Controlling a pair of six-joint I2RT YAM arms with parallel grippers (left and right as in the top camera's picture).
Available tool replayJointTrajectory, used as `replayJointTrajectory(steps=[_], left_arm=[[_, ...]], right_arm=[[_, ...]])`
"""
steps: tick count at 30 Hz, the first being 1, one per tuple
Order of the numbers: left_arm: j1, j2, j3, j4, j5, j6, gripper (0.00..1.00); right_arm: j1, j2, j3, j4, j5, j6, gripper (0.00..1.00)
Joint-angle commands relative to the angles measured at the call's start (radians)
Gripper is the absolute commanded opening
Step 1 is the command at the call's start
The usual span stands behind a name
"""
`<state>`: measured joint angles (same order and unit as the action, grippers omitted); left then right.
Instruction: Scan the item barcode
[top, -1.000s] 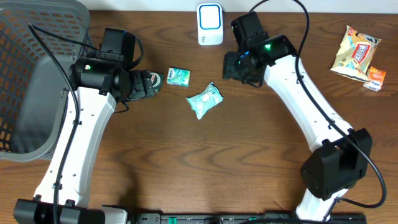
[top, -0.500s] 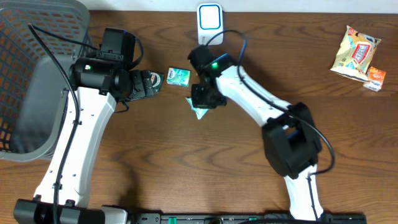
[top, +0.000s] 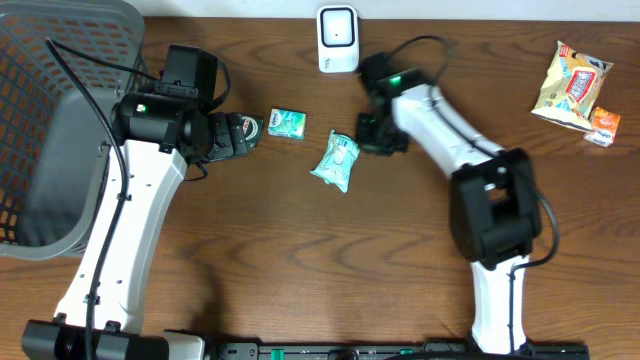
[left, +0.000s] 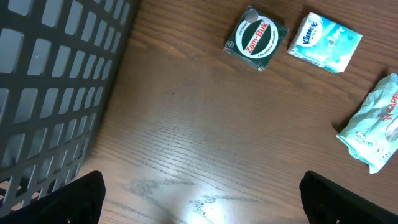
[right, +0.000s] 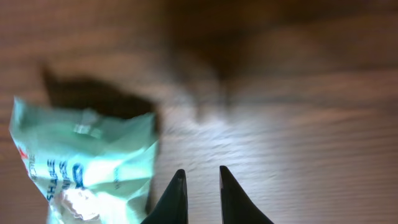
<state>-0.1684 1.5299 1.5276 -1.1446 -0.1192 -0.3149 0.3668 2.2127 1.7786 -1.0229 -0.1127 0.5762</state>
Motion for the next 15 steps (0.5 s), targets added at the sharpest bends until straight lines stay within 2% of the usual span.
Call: replayJointTrajectory(steps=[1,5,8,11,13,15], left_arm=[[0.002,-0.002,0.001,-0.002,-0.016,-0.005,0.99],[0.002,-0.002,0.001,-0.002,-0.016,-0.005,0.98],[0.002,-0.002,0.001,-0.002,-0.016,-0.005,0.98],[0.002,-0.002,0.001,-0.002,-0.016,-0.005,0.99],[0.002,-0.002,0.001,-0.002,-0.016,-0.005,0.99],[0.002,-0.002,0.001,-0.002,-0.016,-0.005,0.99]], right_arm=[[-0.033,-0.064,0.016,0.002,-0.194,-0.035,0.11],[-0.016,-0.064,0.008,0.003,-0.225,-0.061,0.15],[0.017,-0.064,0.007,0.018,-0.193,-0.089,0.32],[0.05,-0.064,0.007,0.017,-0.127,-0.079,0.39],[0.064,-0.064,0.007,0.014,-0.122,-0.068,0.51],[0.067,-0.064,0.006,0.009,-0.122,-0.05,0.52]])
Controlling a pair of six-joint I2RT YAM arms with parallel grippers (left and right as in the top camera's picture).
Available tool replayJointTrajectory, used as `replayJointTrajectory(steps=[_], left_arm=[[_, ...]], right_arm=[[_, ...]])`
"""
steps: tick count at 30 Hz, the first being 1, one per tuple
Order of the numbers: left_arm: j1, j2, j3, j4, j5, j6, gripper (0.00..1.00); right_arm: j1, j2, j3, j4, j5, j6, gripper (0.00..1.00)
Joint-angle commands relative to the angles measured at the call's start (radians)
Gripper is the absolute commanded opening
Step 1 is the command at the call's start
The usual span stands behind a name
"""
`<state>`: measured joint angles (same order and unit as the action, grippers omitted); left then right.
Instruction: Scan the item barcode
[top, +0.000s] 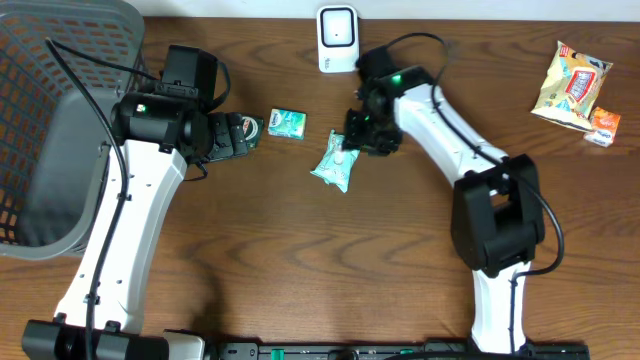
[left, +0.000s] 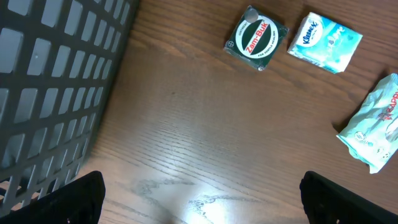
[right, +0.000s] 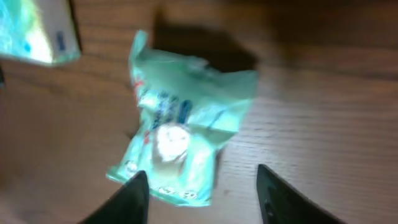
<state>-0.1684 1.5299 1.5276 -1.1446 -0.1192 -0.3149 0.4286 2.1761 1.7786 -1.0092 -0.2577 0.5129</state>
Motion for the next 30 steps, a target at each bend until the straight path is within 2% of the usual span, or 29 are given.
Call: replayJointTrajectory(steps=[1,12,19,24,27,30], left_arm=[[0.002,-0.002,0.001,-0.002,-0.016,-0.005,0.99],[0.002,-0.002,0.001,-0.002,-0.016,-0.005,0.99],[0.002,-0.002,0.001,-0.002,-0.016,-0.005,0.98],[0.002,-0.002,0.001,-0.002,-0.016,-0.005,0.99],[0.002,-0.002,0.001,-0.002,-0.016,-0.005,0.98],[0.002,-0.002,0.001,-0.002,-0.016,-0.005,0.99]], right_arm=[[0.005,-0.027,0.005,-0.005,0.023,0.014,0.55],[-0.016,-0.025,-0.082,0.056,0.018,0.044,0.59],[-0.024,-0.025,-0.226,0.282,-0.13,0.04,0.53],[-0.033,-0.025,-0.266,0.343,-0.14,0.002,0.27],[-0.039,-0.026,-0.261,0.348,-0.141,-0.025,0.04],[-0.051,-0.029,-0.24,0.335,-0.142,-0.025,0.01]])
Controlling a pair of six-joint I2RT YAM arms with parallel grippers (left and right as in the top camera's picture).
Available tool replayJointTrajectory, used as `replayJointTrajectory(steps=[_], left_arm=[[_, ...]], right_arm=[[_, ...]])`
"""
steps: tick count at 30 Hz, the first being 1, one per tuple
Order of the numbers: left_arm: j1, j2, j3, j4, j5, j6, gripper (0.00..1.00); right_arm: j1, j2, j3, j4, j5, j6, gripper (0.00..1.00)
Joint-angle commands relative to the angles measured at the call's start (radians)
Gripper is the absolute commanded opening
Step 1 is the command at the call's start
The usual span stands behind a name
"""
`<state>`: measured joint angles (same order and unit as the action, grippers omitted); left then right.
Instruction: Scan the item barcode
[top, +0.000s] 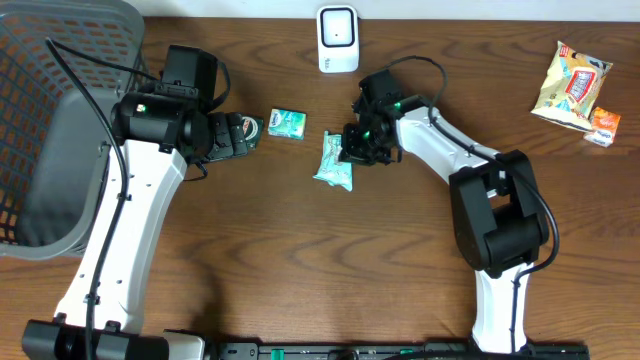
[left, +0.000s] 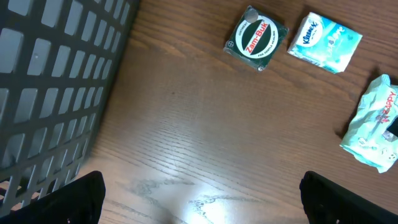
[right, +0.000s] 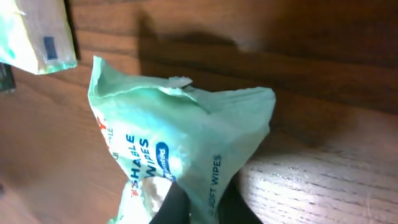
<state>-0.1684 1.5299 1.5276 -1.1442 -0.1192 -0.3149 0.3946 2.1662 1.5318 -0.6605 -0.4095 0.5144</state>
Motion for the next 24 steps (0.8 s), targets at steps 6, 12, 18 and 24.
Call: replayJointTrajectory(steps=[6,12,18,24], left_arm=[[0.002,-0.002,0.001,-0.002,-0.016,-0.005,0.98],[0.002,-0.002,0.001,-0.002,-0.016,-0.005,0.99],[0.002,-0.002,0.001,-0.002,-0.016,-0.005,0.99],[0.002,-0.002,0.001,-0.002,-0.016,-0.005,0.99]], right_arm=[[-0.036,-0.099,0.073,-0.105,0.096,-0.097,0.01],[0.023,-0.213,0.089,-0.268,0.585,-0.07,0.01],[0.122,-0.2,0.087,-0.433,1.138,0.009,0.01],[0.174,-0.122,0.087,-0.459,1.287,-0.006,0.01]])
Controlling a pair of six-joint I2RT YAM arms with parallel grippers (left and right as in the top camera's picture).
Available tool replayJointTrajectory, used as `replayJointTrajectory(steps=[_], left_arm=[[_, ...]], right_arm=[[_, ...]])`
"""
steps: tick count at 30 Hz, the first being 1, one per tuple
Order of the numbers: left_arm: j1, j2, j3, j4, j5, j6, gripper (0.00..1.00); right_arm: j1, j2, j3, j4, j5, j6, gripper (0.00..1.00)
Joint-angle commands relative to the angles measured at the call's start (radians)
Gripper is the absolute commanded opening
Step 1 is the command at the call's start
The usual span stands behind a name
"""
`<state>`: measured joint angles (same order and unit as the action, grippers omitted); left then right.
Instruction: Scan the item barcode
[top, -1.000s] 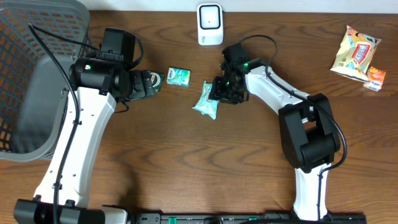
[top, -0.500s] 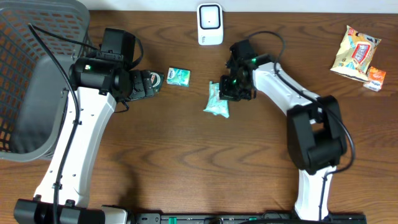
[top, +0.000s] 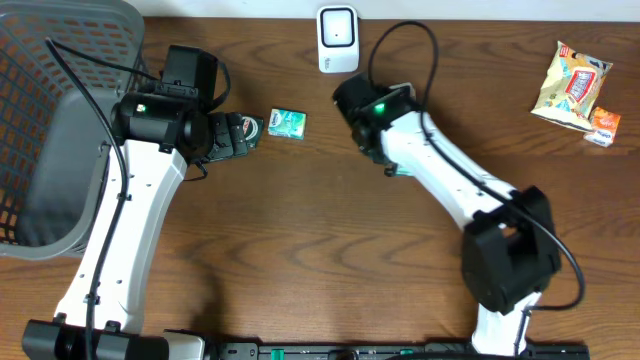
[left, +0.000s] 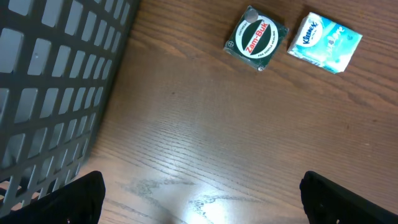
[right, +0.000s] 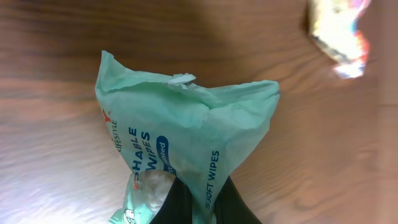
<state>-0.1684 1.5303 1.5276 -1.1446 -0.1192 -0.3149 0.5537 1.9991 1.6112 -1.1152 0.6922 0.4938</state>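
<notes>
A mint-green pack of soft wipes (right: 180, 124) hangs above the wood table, and my right gripper (right: 200, 190) is shut on its lower edge. In the overhead view the right arm covers the pack except a green sliver (top: 397, 170). The white barcode scanner (top: 338, 38) stands at the table's far edge, just behind that arm. My left gripper (left: 202, 199) is open over bare wood, with nothing between its fingers (left: 68, 199).
A green Zam-Buk tin (left: 255, 37) and a Kleenex tissue pack (left: 324, 42) lie ahead of the left gripper. A grey basket (top: 40, 120) fills the left side. A snack bag (top: 572, 85) and a small orange packet (top: 604, 127) lie far right.
The wipes pack has left the table: it lay beside the tissue pack in my shut right gripper, and now hangs in the air. It is gone from the left wrist view.
My right gripper stood beside the wipes pack with its fingers close together. Then it was open over the pack, then shut on it on the table. Now the pack is held off the table near the scanner. The left arm stayed still.
</notes>
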Motion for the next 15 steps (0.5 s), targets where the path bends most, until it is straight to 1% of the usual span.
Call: replayJointTrajectory(steps=[1,4,7,8,9,10,11,12,13,15], left_arm=[[0.002,-0.002,0.001,-0.002,-0.016,-0.005,0.99],[0.002,-0.002,0.001,-0.002,-0.016,-0.005,0.99],[0.002,-0.002,0.001,-0.002,-0.016,-0.005,0.99],[0.002,-0.002,0.001,-0.002,-0.016,-0.005,0.99],[0.002,-0.002,0.001,-0.002,-0.016,-0.005,0.99],[0.002,-0.002,0.001,-0.002,-0.016,-0.005,0.99],[0.002,-0.002,0.001,-0.002,-0.016,-0.005,0.98],[0.002,-0.002,0.001,-0.002,-0.016,-0.005,0.99],[0.002,-0.002,0.001,-0.002,-0.016,-0.005,0.99],[0.002,-0.002,0.001,-0.002,-0.016,-0.005,0.98]], right_arm=[[0.018,0.051,0.007,-0.004,0.165,0.014,0.01],[0.027,0.056,0.007,0.01,0.063,0.015,0.01],[0.029,0.056,0.007,0.026,0.018,0.018,0.01],[0.028,0.056,0.007,0.027,0.012,0.018,0.05],[0.026,0.056,0.007,0.026,0.012,0.018,0.15],[0.023,0.055,0.008,0.024,0.012,0.018,0.29],[0.018,0.055,0.008,0.022,0.012,0.012,0.63],[0.016,0.055,0.008,0.023,0.012,0.006,0.77],[0.014,0.055,0.008,0.023,0.012,0.006,0.84],[0.015,0.055,0.008,0.023,0.01,0.006,0.86]])
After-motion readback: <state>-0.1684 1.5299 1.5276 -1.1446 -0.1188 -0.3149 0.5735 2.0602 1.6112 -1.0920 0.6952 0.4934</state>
